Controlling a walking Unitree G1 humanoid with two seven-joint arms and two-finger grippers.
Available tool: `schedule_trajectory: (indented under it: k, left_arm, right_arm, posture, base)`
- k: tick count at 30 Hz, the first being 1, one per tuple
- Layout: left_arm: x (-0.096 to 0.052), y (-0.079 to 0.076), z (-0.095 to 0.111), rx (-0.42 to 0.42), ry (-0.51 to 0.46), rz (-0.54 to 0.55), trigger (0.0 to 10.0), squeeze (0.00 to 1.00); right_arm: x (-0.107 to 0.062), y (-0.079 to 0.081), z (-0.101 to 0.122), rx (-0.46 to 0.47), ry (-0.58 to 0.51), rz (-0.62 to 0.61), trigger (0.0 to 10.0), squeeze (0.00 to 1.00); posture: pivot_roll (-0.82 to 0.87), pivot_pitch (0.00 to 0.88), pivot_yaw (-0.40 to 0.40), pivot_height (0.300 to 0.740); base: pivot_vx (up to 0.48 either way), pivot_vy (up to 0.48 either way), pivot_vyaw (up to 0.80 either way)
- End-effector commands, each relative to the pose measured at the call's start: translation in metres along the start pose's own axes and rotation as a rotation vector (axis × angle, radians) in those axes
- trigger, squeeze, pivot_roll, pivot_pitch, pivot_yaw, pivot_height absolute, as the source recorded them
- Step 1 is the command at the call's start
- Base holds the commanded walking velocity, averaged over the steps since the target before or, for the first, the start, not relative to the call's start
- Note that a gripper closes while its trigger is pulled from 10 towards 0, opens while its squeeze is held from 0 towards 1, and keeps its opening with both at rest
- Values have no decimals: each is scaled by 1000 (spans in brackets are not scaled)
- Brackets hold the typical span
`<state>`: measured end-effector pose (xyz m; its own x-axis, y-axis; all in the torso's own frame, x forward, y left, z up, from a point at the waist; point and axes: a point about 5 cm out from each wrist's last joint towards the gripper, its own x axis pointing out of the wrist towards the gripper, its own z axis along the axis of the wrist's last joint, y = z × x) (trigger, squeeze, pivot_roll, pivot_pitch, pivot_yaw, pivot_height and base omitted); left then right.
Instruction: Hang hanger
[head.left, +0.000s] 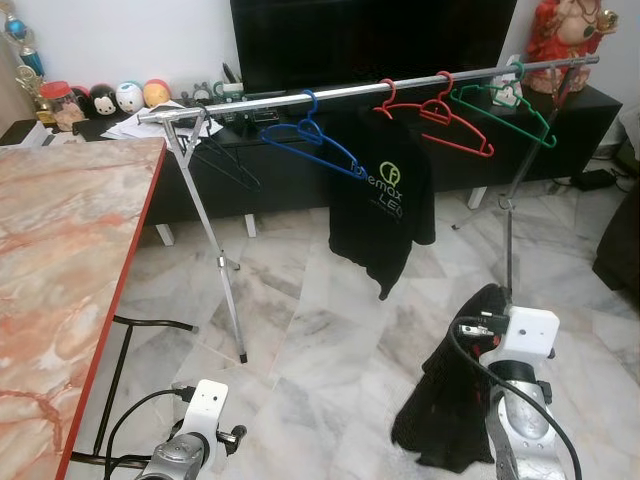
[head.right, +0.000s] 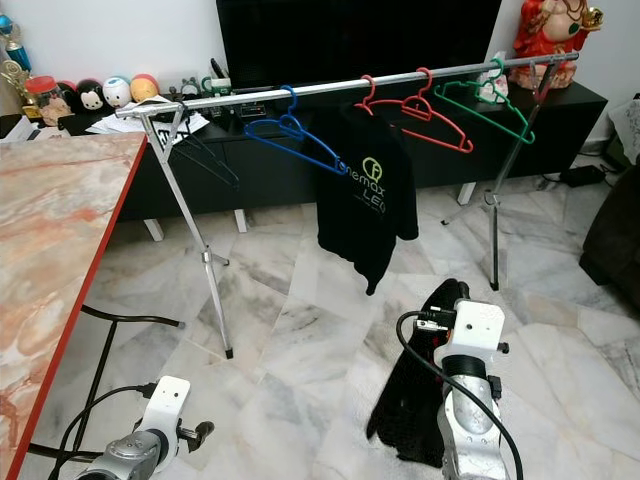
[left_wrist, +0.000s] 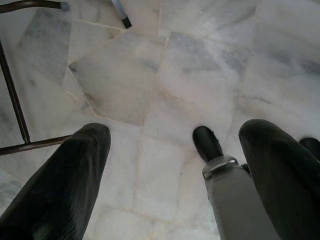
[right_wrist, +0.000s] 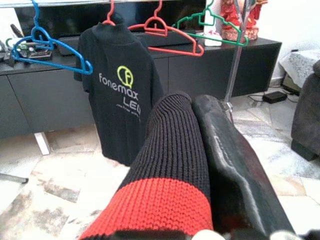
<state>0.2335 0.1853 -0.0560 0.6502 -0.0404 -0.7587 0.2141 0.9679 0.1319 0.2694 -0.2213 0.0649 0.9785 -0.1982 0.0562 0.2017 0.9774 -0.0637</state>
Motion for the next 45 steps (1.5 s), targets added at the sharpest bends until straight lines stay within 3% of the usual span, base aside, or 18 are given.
schedule_trajectory:
  k: [1, 17, 27, 31, 35, 36, 39, 45]
  left_arm:
    - [1, -2, 3, 29, 4, -1, 10000, 0]
    - [2, -3, 7, 24, -2, -2, 10000, 0]
    - [2, -4, 8, 16, 5, 14, 10000, 0]
    - [2, -4, 8, 8, 4, 17, 10000, 0]
    - [2, -4, 8, 4, 5, 16, 10000, 0]
    - [2, -4, 8, 4, 5, 16, 10000, 0]
    - [3, -5, 8, 10, 17, 10, 10000, 0]
    - [3, -6, 8, 11, 28, 5, 10000, 0]
  right_arm:
    - [7, -5, 14, -9, -39, 6, 10000, 0]
    - [11, -6, 13, -7, 9, 11, 10000, 0]
    - [23, -11, 8, 0, 64, 1, 10000, 0]
    - [29, -14, -2, 4, 145, -18, 10000, 0]
    - [33, -21, -29, 37, 375, -67, 10000, 0]
    - [33, -21, -29, 37, 375, -67, 10000, 0]
    - [22, -13, -58, -9, 595, -38, 10000, 0]
    - [-1, 3, -84, 7, 778, 16, 10000, 0]
  posture:
    - [-160, 0, 18, 740]
    - [-145, 0, 5, 740]
    - [-153, 0, 3, 740]
    - [-153, 0, 3, 740]
    - [-153, 0, 4, 740]
    - [-153, 0, 4, 740]
    - [-157, 0, 6, 740]
    - [-150, 0, -4, 740]
  base:
    - [0, -409, 0]
    - [0, -393, 0]
    - [0, -296, 0]
    - [0, 0, 0]
    - [0, 0, 0]
    - [0, 0, 0]
    - [0, 0, 0]
    - [0, 0, 0]
